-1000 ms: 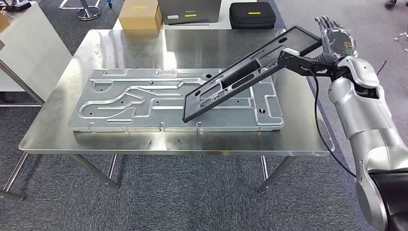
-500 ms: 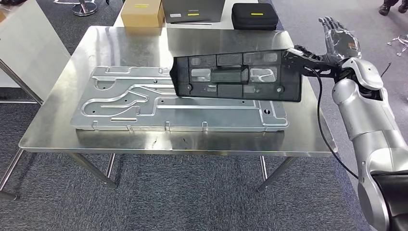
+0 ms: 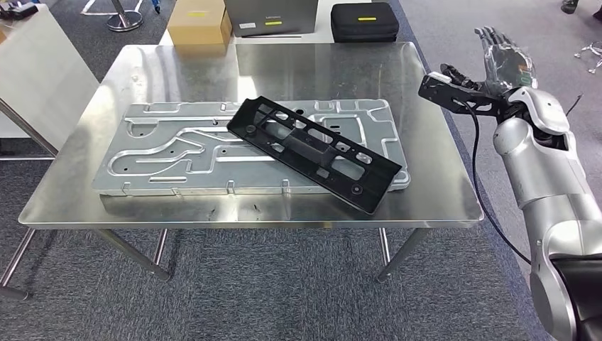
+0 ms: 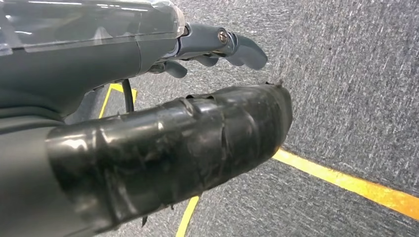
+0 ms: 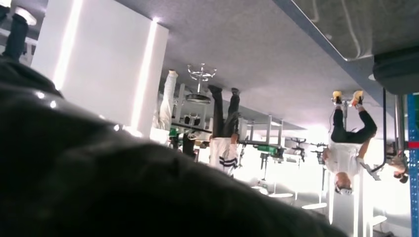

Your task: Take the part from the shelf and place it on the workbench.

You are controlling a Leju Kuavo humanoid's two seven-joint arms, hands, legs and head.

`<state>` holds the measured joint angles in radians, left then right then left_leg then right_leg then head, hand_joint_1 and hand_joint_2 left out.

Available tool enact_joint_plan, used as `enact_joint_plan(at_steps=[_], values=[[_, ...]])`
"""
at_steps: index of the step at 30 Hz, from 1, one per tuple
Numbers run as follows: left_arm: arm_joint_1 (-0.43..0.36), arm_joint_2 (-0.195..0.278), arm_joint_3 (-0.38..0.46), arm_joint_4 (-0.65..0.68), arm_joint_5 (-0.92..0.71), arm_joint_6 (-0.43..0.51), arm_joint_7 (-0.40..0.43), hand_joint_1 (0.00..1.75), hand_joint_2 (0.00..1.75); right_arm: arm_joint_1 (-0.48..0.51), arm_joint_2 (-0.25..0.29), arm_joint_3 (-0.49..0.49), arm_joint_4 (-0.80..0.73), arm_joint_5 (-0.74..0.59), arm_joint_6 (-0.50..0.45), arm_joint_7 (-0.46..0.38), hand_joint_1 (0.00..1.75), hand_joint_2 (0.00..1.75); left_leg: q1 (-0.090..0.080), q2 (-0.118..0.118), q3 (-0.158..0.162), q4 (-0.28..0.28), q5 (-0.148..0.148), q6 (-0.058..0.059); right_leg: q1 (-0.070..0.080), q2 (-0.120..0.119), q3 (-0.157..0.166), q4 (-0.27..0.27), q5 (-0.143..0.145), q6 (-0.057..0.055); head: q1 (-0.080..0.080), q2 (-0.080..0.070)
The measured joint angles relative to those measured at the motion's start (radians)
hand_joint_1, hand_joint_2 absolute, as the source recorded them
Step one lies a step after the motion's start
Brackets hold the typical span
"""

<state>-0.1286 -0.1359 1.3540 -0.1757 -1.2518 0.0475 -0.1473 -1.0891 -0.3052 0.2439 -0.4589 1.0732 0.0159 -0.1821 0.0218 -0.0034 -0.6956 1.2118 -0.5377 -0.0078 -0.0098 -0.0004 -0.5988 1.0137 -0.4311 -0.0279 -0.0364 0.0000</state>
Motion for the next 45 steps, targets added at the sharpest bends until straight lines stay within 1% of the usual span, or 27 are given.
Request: enact_joint_plan(at_steps=[1, 2, 3, 5, 7, 8, 12, 14, 16, 17, 18, 19, 22, 23, 25, 26, 28, 31, 32, 33, 34, 37, 39, 41, 42, 43, 45], values=[[0.001, 0.000, 0.000, 0.000, 0.001, 0.001, 0.000, 0.00, 0.00, 0.001, 0.000, -0.001, 0.000, -0.002, 0.000, -0.001, 0.00, 0.00, 0.000, 0.000, -0.028, 0.060, -0.022, -0.001, 0.002, 0.000, -0.001, 0.001, 0.000, -0.001, 0.000, 0.000], [0.001, 0.000, 0.000, 0.000, 0.001, 0.001, 0.000, 0.00, 0.00, 0.002, 0.000, -0.001, 0.000, -0.004, 0.001, -0.001, 0.00, 0.00, 0.000, 0.000, -0.044, 0.092, -0.027, -0.001, 0.004, 0.001, -0.002, 0.003, -0.001, -0.002, 0.000, 0.000], [0.002, 0.000, 0.000, 0.000, 0.001, 0.003, 0.001, 0.00, 0.00, 0.003, 0.000, -0.002, 0.000, -0.006, 0.001, -0.002, 0.00, 0.00, 0.000, 0.000, -0.041, 0.086, -0.012, 0.000, 0.006, 0.001, -0.003, 0.006, -0.002, -0.002, 0.000, 0.000], [0.001, 0.001, 0.000, 0.000, 0.001, 0.005, 0.001, 0.00, 0.00, 0.003, 0.000, -0.003, -0.001, -0.008, 0.002, -0.002, 0.00, 0.00, 0.000, 0.000, 0.016, -0.027, 0.050, 0.006, 0.007, 0.002, -0.003, 0.013, -0.006, 0.000, 0.000, 0.000], [0.000, 0.001, 0.000, 0.000, 0.001, 0.006, 0.001, 0.00, 0.00, 0.002, -0.001, -0.004, -0.002, -0.010, 0.003, -0.002, 0.00, 0.00, -0.003, -0.001, 0.074, -0.140, 0.086, 0.012, 0.010, 0.004, -0.006, 0.021, -0.011, 0.008, 0.001, 0.000], [0.000, 0.001, 0.000, 0.000, 0.001, 0.006, 0.001, 0.00, 0.00, 0.001, -0.002, -0.004, -0.002, -0.010, 0.003, -0.002, 0.00, 0.00, -0.005, -0.001, 0.086, -0.166, 0.090, 0.015, 0.012, 0.004, -0.008, 0.023, -0.012, 0.012, 0.001, 0.000], [0.000, 0.001, 0.000, 0.000, 0.001, 0.008, -0.001, 0.00, 0.00, 0.002, -0.008, -0.005, -0.004, -0.011, 0.002, -0.004, 0.00, 0.00, -0.006, 0.000, 0.088, -0.181, 0.098, 0.033, 0.008, 0.005, -0.016, 0.035, -0.022, 0.033, 0.001, 0.000], [0.000, 0.001, 0.000, 0.000, 0.001, 0.008, -0.005, 0.00, 0.00, 0.003, -0.013, -0.006, -0.004, -0.013, 0.001, -0.004, 0.00, 0.00, -0.003, 0.000, 0.089, -0.188, 0.103, 0.041, 0.004, 0.004, -0.048, 0.110, -0.070, 0.042, 0.002, 0.000], [0.000, 0.001, 0.000, 0.000, 0.002, 0.006, -0.015, 0.00, 0.00, 0.008, -0.016, -0.006, -0.004, -0.014, 0.001, -0.004, 0.00, 0.00, -0.003, 0.001, 0.088, -0.189, 0.104, 0.042, 0.002, 0.004, -0.103, 0.227, -0.124, 0.049, 0.002, 0.000], [0.000, 0.001, 0.000, 0.000, 0.002, 0.005, -0.021, 0.00, 0.00, 0.012, -0.018, -0.007, -0.003, -0.014, 0.001, -0.003, 0.00, 0.00, -0.003, 0.001, 0.088, -0.188, 0.104, 0.043, 0.000, 0.004, -0.122, 0.265, -0.134, 0.051, 0.002, 0.000], [0.000, 0.001, 0.000, 0.000, 0.002, 0.003, -0.027, 0.00, 0.00, 0.016, -0.021, -0.007, -0.003, -0.014, 0.001, -0.003, 0.00, 0.00, -0.004, 0.001, 0.088, -0.187, 0.105, 0.043, -0.001, 0.004, -0.125, 0.273, -0.127, 0.052, 0.002, 0.000], [0.000, 0.001, 0.000, 0.000, 0.002, -0.001, -0.032, 0.00, 0.00, 0.018, -0.024, -0.007, -0.003, -0.014, 0.001, -0.002, 0.00, 0.00, -0.004, 0.001, 0.088, -0.186, 0.106, 0.043, -0.002, 0.003, -0.111, 0.245, -0.103, 0.051, 0.002, 0.000], [0.001, 0.000, 0.000, 0.000, 0.005, -0.012, -0.034, 0.00, 0.00, 0.004, -0.033, -0.007, -0.004, -0.009, 0.005, 0.000, 0.00, 0.00, -0.005, -0.001, 0.084, -0.183, 0.108, 0.039, 0.001, 0.004, -0.023, 0.067, -0.017, 0.040, 0.002, 0.000], [0.000, -0.001, 0.000, 0.000, 0.006, -0.015, -0.033, 0.00, 0.00, -0.006, -0.036, -0.007, -0.004, -0.004, 0.009, 0.001, 0.00, 0.00, -0.006, -0.001, 0.080, -0.181, 0.110, 0.035, 0.004, 0.004, -0.010, 0.033, -0.007, 0.036, 0.002, 0.000], [0.001, -0.002, 0.000, 0.000, 0.008, -0.021, -0.028, 0.00, 0.00, -0.030, -0.045, -0.007, -0.004, 0.011, 0.026, 0.004, 0.00, 0.00, -0.008, -0.002, 0.072, -0.181, 0.116, 0.024, 0.010, 0.004, -0.011, 0.018, -0.003, 0.028, 0.002, 0.000], [0.001, -0.003, 0.000, 0.000, 0.008, -0.023, -0.024, 0.00, 0.00, -0.043, -0.049, -0.007, -0.004, 0.021, 0.037, 0.006, 0.00, 0.00, -0.008, -0.002, 0.070, -0.180, 0.115, 0.019, 0.007, 0.002, -0.013, 0.015, 0.001, 0.023, 0.002, 0.000], [0.002, -0.004, 0.001, 0.000, 0.011, -0.027, -0.018, 0.00, 0.00, -0.075, -0.055, -0.006, -0.004, 0.039, 0.062, 0.011, 0.00, 0.00, -0.008, -0.002, 0.055, -0.149, 0.081, 0.010, 0.001, 0.000, -0.017, 0.005, 0.015, 0.009, 0.001, 0.000], [0.001, -0.002, 0.001, 0.000, 0.013, -0.032, -0.010, 0.00, 0.00, -0.131, -0.061, 0.000, -0.004, 0.057, 0.094, 0.015, 0.00, 0.00, -0.007, -0.001, -0.008, 0.028, -0.036, 0.003, 0.000, -0.002, -0.039, 0.006, 0.031, -0.003, 0.000, 0.000], [0.002, -0.002, 0.001, 0.000, 0.013, -0.034, -0.007, 0.00, 0.00, -0.146, -0.063, 0.004, -0.004, 0.061, 0.103, 0.015, 0.00, 0.00, -0.007, -0.001, -0.021, 0.080, -0.060, 0.001, 0.002, -0.002, -0.048, 0.009, 0.036, -0.003, 0.000, 0.000], [0.002, -0.002, 0.001, 0.000, 0.014, -0.037, -0.004, 0.00, 0.00, -0.159, -0.065, 0.009, -0.004, 0.064, 0.109, 0.016, 0.00, 0.00, -0.006, -0.001, -0.018, 0.099, -0.066, 0.000, 0.003, -0.002, -0.057, 0.012, 0.042, -0.002, 0.000, 0.000], [0.001, -0.002, 0.001, 0.000, 0.014, -0.038, -0.002, 0.00, 0.00, -0.170, -0.068, 0.014, -0.004, 0.065, 0.114, 0.016, 0.00, 0.00, -0.006, -0.001, 0.007, 0.075, -0.054, 0.001, 0.004, -0.001, -0.066, 0.015, 0.047, 0.000, 0.000, 0.000], [-0.003, -0.002, 0.001, 0.000, 0.014, -0.040, -0.001, 0.00, 0.00, -0.199, -0.076, 0.025, -0.004, 0.069, 0.116, 0.016, 0.00, 0.00, -0.006, -0.002, 0.131, -0.117, 0.002, 0.008, 0.005, -0.001, -0.088, 0.026, 0.063, 0.012, 0.000, 0.000], [-0.004, -0.002, 0.001, 0.000, 0.014, -0.041, -0.001, 0.00, 0.00, -0.212, -0.081, 0.030, -0.004, 0.071, 0.115, 0.016, 0.00, 0.00, -0.011, -0.005, 0.154, -0.171, 0.017, 0.018, 0.008, -0.001, -0.096, 0.028, 0.077, 0.024, 0.001, 0.000], [-0.002, -0.002, 0.001, 0.000, 0.014, -0.041, 0.000, 0.00, 0.00, -0.216, -0.084, 0.036, -0.003, 0.071, 0.115, 0.016, 0.00, 0.00, -0.014, -0.004, 0.143, -0.173, 0.037, 0.031, 0.007, 0.000, -0.100, 0.020, 0.095, 0.035, 0.001, 0.000], [-0.002, -0.002, 0.001, 0.000, 0.014, -0.041, 0.000, 0.00, 0.00, -0.216, -0.086, 0.040, -0.002, 0.072, 0.116, 0.017, 0.00, 0.00, -0.013, -0.002, 0.136, -0.175, 0.049, 0.038, 0.005, 0.001, -0.105, 0.021, 0.089, 0.040, 0.002, 0.000], [-0.003, -0.003, 0.001, 0.000, 0.014, -0.041, 0.000, 0.00, 0.00, -0.216, -0.089, 0.043, -0.001, 0.072, 0.116, 0.017, 0.00, 0.00, -0.011, 0.000, 0.127, -0.178, 0.062, 0.046, 0.004, 0.001, -0.115, 0.038, 0.065, 0.044, 0.003, 0.000], [-0.005, -0.003, 0.001, 0.000, 0.014, -0.042, 0.000, 0.00, 0.00, -0.217, -0.095, 0.047, 0.001, 0.072, 0.117, 0.017, 0.00, 0.00, -0.010, 0.004, 0.100, -0.181, 0.088, 0.056, 0.002, 0.001, -0.146, 0.134, -0.035, 0.052, 0.005, 0.000]])
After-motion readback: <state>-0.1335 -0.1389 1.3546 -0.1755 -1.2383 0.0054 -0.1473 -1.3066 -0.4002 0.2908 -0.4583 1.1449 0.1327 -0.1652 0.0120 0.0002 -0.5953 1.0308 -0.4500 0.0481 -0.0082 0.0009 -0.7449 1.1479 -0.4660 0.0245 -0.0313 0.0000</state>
